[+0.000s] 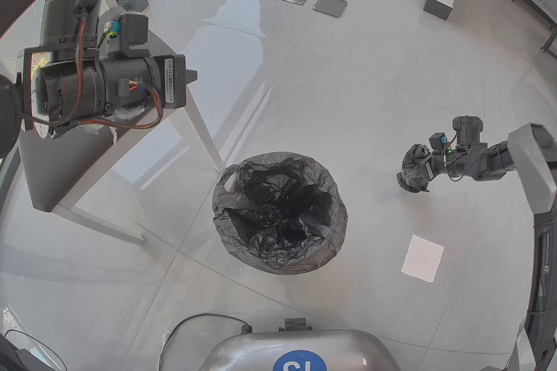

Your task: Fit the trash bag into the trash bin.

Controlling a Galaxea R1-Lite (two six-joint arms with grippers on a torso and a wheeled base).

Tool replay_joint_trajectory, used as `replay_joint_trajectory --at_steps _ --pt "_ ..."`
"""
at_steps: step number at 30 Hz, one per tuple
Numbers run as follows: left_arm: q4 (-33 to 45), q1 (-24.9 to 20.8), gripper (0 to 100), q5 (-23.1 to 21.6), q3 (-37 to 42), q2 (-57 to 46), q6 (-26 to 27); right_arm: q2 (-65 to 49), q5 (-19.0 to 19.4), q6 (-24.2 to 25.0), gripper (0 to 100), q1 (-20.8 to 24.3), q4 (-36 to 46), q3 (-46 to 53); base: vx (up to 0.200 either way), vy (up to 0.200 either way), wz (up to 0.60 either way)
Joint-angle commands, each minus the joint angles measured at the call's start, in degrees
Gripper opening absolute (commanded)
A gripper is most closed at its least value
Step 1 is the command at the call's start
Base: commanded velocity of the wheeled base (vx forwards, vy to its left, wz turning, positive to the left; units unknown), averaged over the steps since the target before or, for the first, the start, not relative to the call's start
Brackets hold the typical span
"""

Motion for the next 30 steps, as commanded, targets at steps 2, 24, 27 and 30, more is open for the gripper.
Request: replay_joint_trajectory --at_steps 2,24,27,30 --pt "-2.18 -1.2 0 -0.45 0.69 2.64 1.94 -31.87 0.04 -0.65 0 3.49 0.25 19.38 0.0 0.0 0.0" --pt "-2.53 5.83 0 0.26 13.7 -6.06 12.75 -54.54 -0.05 3.13 0 37.59 -0.72 33.45 0.0 0.0 0.0" --pt "-2.62 8.2 0 -0.18 13.43 -7.91 12.75 -52.87 -0.23 3.31 0 39.35 -0.81 34.06 0.0 0.0 0.0" --pt "-2.7 10.4 0 -0.45 12.38 -8.61 12.84 -51.64 -0.23 3.22 0 41.02 -0.98 34.68 0.0 0.0 0.0"
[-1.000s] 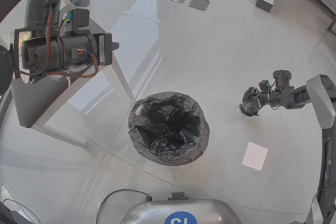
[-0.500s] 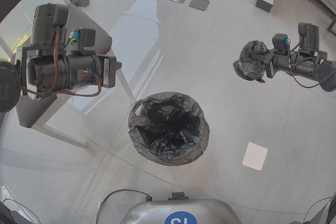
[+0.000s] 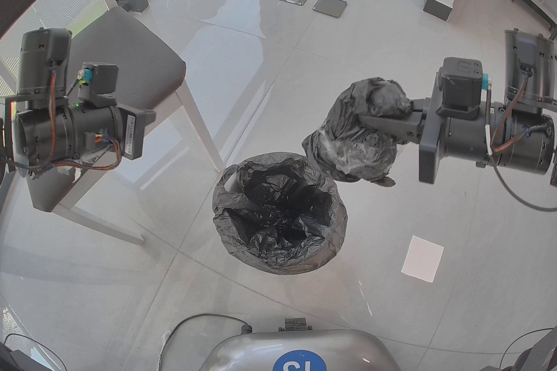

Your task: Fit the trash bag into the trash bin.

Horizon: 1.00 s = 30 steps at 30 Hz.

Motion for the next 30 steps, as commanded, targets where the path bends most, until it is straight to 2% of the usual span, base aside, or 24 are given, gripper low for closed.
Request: replay_joint_trajectory --at_steps 1,12,19,30 --pt "-0.23 3.94 0 -0.25 -1.5 -3.06 0.17 2.29 -0.12 0.12 0 3.8 -0.28 1.61 0.0 0.0 0.0" --pt "-1.11 6.31 0 -0.43 -5.45 -3.14 0.08 15.65 0.32 0.04 0 4.33 -5.99 0.91 0.0 0.0 0.0" --pt "-1.11 7.89 0 -0.51 -6.33 -3.14 0.0 24.35 0.41 0.04 0 3.8 -7.31 -4.72 0.0 0.0 0.0" --pt "-1.38 8.6 0 -1.13 -6.42 -3.06 -1.06 30.07 0.41 0.04 0 2.92 -7.22 -9.2 0.0 0.0 0.0"
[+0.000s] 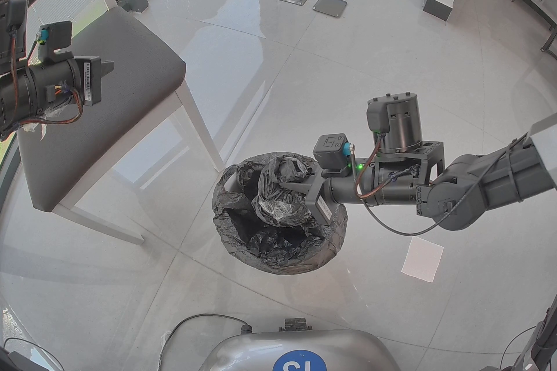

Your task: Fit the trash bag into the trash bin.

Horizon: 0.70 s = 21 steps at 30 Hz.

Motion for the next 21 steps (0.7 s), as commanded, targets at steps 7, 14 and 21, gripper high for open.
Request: replay_joint_trajectory --at_steps 7,14,21 --pt "-0.92 0.22 0 -0.38 -0.17 1.04 0.01 5.07 0.03 0.16 100 -0.54 -0.21 -2.76 0.0 0.0 0.0" --pt "-0.92 0.22 0 -0.56 -0.35 1.39 0.01 5.16 0.03 0.16 100 -0.8 -0.21 -3.02 0.0 0.0 0.0" --pt "-0.92 0.14 0 -1.17 0.09 1.57 0.01 4.81 -0.06 0.34 100 -2.12 -0.21 -3.2 0.0 0.0 0.0"
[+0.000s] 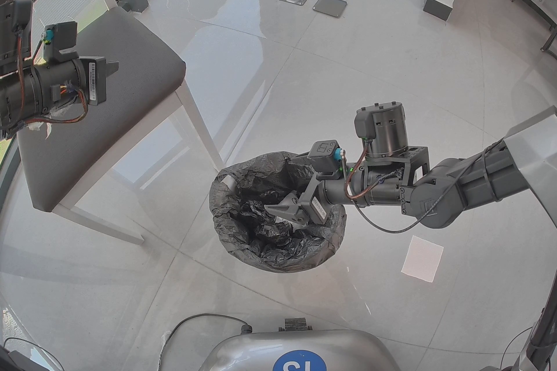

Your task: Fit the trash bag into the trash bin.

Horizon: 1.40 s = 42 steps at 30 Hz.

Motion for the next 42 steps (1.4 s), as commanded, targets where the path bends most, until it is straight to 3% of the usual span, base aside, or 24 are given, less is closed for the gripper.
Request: replay_joint_trajectory --at_steps 1,5,7,8,9,12,18,20,21,27,28,30,34,39,42 --pt "-0.02 -0.11 0 -0.07 0.64 0.16 -0.01 -0.47 -0.25 0.3 100 -0.93 0.06 -0.14 0.0 0.0 0.0" --pt "0.51 -0.81 0 -0.07 1.78 -0.36 -0.01 -3.55 -4.2 0.65 100 -2.87 1.29 0.21 0.0 0.0 0.0" --pt "1.3 -3.54 0 -0.15 3.45 -1.15 -0.01 -6.36 -14.92 1.17 100 -5.07 3.75 0.48 0.0 0.0 0.0" --pt "1.39 -3.71 0 -0.15 3.45 -1.24 -0.01 -6.53 -15.54 1.26 100 -5.15 3.92 0.48 0.0 0.0 0.0" --pt "3.5 -6.53 0 -0.5 3.98 -1.95 -0.54 -9.17 -20.9 1.79 100 -6.73 6.91 0.65 0.0 0.0 0.0" --pt "11.23 -12.06 0 -4.37 3.27 -2.74 -3.88 -14.88 -22.84 2.84 100 -8.93 15.08 1.35 0.0 0.0 0.0" --pt "22.04 -13.03 0 -5.16 -0.86 0.16 -5.28 -23.06 -31.27 5.92 100 -10.07 29.32 1.71 0.0 0.0 0.0" --pt "22.39 -13.03 0 -5.16 -1.12 0.25 -5.28 -23.23 -31.45 6.1 100 -10.07 29.41 1.71 0.0 0.0 0.0" --pt "28.28 -11.36 0 -5.08 -5.43 0.6 -5.2 -26.66 -33.56 9.88 100 -10.16 30.73 2.85 0.0 0.0 0.0" --pt "50.08 -9.69 0 -4.02 -22.04 -1.68 -5.64 -37.91 -36.9 10.93 100 -11.74 34.24 5.22 0.0 0.0 0.0" --pt "58.25 -9.25 0 -3.32 -28.54 -3.0 -6.69 -42.22 -36.99 12.07 100 -12.8 34.51 6.28 0.0 0.0 0.0" --pt "64.23 -9.16 0 -2.88 -33.64 -5.55 -9.85 -47.76 -37.16 14.09 100 -13.94 34.51 8.03 0.0 0.0 0.0" --pt "65.11 -9.07 0 1.08 -34.69 -15.3 -15.48 -62.61 -37.34 15.76 100 -14.29 35.12 12.43 0.0 0.0 0.0" --pt "65.37 -6.97 0 14.52 -31.18 -27.96 -15.13 -81.07 -38.92 15.24 100 -14.65 41.45 16.56 0.0 0.0 0.0" --pt "66.07 -4.77 0 17.25 -29.25 -33.41 -14.95 -89.86 -40.06 15.24 100 -15.08 47.6 17.79 0.0 0.0 0.0"
